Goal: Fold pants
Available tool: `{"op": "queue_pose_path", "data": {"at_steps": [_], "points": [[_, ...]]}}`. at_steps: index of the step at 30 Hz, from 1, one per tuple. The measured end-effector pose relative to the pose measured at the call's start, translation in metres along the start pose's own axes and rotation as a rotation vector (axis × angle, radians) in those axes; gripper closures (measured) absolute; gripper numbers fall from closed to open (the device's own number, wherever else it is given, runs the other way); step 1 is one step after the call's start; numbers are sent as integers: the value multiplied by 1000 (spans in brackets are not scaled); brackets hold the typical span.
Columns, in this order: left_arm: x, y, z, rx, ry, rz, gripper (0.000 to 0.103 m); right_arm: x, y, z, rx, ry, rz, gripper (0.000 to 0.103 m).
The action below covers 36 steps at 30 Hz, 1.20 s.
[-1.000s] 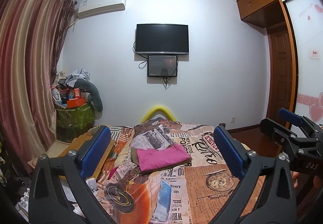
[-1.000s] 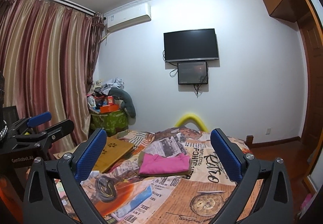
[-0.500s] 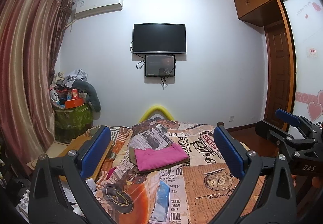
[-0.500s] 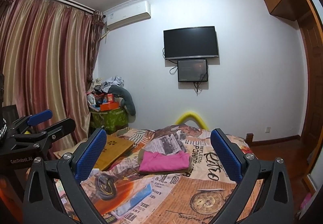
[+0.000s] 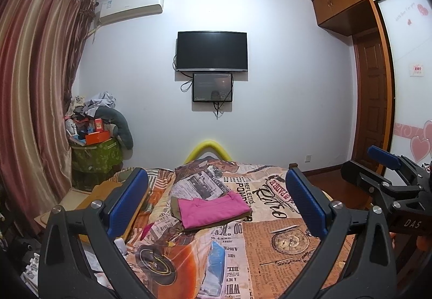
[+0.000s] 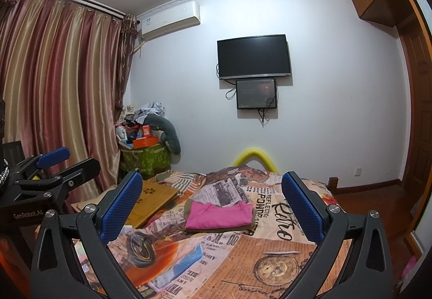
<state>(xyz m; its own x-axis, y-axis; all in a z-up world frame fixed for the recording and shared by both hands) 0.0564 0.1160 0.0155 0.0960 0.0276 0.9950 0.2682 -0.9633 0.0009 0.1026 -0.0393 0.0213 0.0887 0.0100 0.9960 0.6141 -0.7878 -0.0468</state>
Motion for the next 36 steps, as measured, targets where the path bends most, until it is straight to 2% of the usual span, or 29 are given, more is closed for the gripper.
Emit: {"op": "queue_pose_path", "data": {"at_steps": [36], "points": [[-3, -1, 12, -51, -32, 6, 0, -6, 2, 0, -2, -5, 10, 0]]}}
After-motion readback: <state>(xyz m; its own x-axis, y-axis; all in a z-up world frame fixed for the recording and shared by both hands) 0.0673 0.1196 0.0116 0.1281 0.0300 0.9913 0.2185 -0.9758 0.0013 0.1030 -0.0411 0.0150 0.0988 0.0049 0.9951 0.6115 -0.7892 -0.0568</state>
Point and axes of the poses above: each gripper's, at about its wrist camera, not at the fingertips, and z roughly the way its jaws point, y to its right, x to its top, the point moved 7 cm from there along z, roughly the way its jaws point, and after that the axes turned 2 degrees about y, right-handed, at the moved point
